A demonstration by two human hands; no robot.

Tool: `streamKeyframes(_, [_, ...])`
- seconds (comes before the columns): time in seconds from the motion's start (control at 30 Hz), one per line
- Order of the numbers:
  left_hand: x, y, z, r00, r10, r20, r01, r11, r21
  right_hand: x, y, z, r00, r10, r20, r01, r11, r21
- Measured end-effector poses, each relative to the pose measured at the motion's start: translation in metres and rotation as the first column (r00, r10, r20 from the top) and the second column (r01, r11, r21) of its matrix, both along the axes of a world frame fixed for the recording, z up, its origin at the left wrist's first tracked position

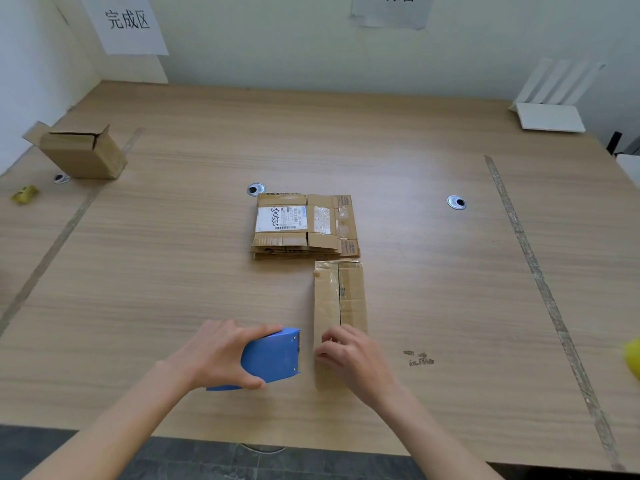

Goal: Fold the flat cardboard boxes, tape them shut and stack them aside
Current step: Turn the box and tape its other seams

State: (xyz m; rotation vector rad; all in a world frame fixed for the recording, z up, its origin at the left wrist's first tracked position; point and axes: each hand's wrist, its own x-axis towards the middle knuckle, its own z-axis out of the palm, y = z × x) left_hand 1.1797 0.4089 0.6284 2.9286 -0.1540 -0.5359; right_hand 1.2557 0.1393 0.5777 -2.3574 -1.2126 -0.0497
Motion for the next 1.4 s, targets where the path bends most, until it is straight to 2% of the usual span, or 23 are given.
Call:
streamKeyframes(0.27, [-0.001,0.005,-0.002,1.0,-0.001,0.0,0.001,1.0,0.021,0.0,0.003,-0.019,0.997,-0.073,0.001,0.072,0.995,0.07])
streamKeyframes(0.37, [-0.003,0.008,-0.002,1.0,-0.003,-0.003,0.003,1.0,0.031,-0.002,0.003,-0.021,0.995,-0.095,-0.042,0.099,0.992,0.08])
streamKeyframes(0.8, [0.008,-0.012,0.002,1.0,-0.026,0.0,0.025,0.97,0.243,-0.012,0.007,-0.013,0.978,-0.168,-0.123,0.163,0.986,-0.045])
streamKeyframes(0.93, [0.015,-0.03,0.0,1.0,-0.014,0.006,0.012,0.952,0.307,-0.014,0.003,-0.018,0.957,-0.179,-0.23,0.183,0.983,-0.004])
streamKeyframes(1.13, [0.027,-0.065,-0.003,1.0,-0.023,0.018,0.013,0.899,0.437,-0.015,0.006,-0.021,0.942,-0.202,-0.267,0.209,0.978,-0.005])
streamKeyframes(1.4, [0.038,-0.086,0.003,0.996,0.08,-0.032,-0.053,0.859,0.509,-0.021,0.007,-0.017,0.929,-0.203,-0.31,0.2,0.979,-0.04])
